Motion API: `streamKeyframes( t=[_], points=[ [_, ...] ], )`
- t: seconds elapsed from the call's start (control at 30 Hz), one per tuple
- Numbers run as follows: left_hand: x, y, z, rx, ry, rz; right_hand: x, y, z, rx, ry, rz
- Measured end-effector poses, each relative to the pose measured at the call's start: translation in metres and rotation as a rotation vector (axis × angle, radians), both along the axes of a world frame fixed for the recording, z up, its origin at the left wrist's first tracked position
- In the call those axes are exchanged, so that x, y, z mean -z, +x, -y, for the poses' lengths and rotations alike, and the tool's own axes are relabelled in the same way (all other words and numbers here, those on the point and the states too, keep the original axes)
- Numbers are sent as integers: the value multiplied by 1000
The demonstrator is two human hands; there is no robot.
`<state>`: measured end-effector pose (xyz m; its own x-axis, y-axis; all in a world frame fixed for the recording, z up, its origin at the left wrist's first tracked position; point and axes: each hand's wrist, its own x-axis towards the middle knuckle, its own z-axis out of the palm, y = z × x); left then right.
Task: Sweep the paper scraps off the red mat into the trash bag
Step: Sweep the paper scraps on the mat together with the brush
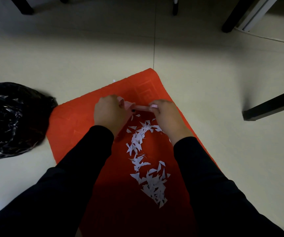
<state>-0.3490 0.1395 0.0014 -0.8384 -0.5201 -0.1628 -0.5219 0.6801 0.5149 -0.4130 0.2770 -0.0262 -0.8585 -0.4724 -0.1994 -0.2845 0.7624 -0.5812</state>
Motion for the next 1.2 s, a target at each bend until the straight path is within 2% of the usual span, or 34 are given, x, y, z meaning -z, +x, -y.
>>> streamKeyframes(
  t=[0.17,0.4,0.5,0.67,0.77,0.9,1.07,1.2],
  points=[
    [5,9,16,-59,-52,-81,1,0,0,32,-23,-2],
    [-1,18,33,-202,-87,-74,9,-2,18,19,-46,-67],
    [1,22,37,-245,-65,-89,17,-2,28,-26,-15,-15],
    [8,27,50,-321,-40,-166,10,-5,35,-159,151,89],
    [9,33,56,-366,-14,-176,-2,-7,27,-160,149,232],
    [11,43,61,-414,35,-198,-12,-13,17,-159,217,201],
    [7,55,57,-406,51,-218,-16,-8,17,-73,75,107],
    [4,62,52,-416,70,-216,-10,6,20,-120,130,177]
  ],
)
